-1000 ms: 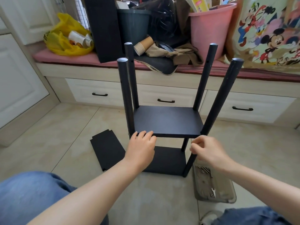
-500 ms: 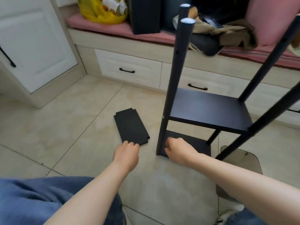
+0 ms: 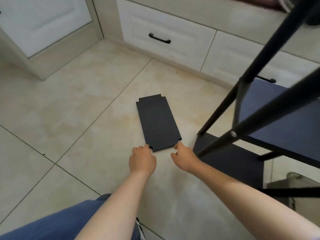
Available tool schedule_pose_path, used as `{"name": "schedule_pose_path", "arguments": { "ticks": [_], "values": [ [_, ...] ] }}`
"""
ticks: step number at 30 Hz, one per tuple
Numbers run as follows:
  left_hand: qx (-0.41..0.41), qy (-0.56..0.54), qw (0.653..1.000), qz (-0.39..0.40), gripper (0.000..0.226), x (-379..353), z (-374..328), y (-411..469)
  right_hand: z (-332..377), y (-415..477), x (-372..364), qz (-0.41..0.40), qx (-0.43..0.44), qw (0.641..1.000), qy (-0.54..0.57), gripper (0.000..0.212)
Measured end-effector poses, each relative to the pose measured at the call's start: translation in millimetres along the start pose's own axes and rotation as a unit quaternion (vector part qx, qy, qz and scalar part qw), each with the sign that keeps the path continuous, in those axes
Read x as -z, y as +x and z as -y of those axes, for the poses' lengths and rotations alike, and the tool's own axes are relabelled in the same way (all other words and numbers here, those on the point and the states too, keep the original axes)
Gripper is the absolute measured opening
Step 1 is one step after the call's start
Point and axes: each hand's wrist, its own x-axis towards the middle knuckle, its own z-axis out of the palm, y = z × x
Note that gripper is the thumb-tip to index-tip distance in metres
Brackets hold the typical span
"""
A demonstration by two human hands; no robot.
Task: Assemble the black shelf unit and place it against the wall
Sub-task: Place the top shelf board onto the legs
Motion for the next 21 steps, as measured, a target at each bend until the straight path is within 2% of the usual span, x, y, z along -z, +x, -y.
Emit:
{"name": "schedule_pose_path", "arguments": {
  "ticks": [4,9,13,15,18,21],
  "values": [
    [0.033,-0.097,0.995,0.014,0.047,-22.0,-2.8,19.6,-2.1,33.1,-19.5,-0.011,-0.034,0.999,0.007,0.048],
    [0.034,-0.09,0.995,0.029,0.062,-34.9,0.2,43.2,-9.2,63.5,-27.8,-0.041,-0.117,0.986,0.114,0.059],
    [0.035,-0.141,0.988,0.058,0.079,-41.6,-3.9,53.3,-14.6,79.9,-30.5,-0.057,-0.135,0.972,0.185,0.069],
    [0.041,-0.201,0.978,0.05,0.082,-43.9,-4.8,57.9,-15.8,86.7,-28.9,-0.052,-0.143,0.964,0.219,0.064],
    [0.067,-0.302,0.951,0.016,0.076,-46.6,-4.5,62.9,-14.1,92.2,-24.5,-0.03,-0.164,0.954,0.248,0.05],
    [0.116,-0.391,0.913,-0.015,0.07,-44.2,-4.7,65.1,-13.7,92.8,-25.8,-0.028,-0.169,0.952,0.253,0.046]
  ]
}}
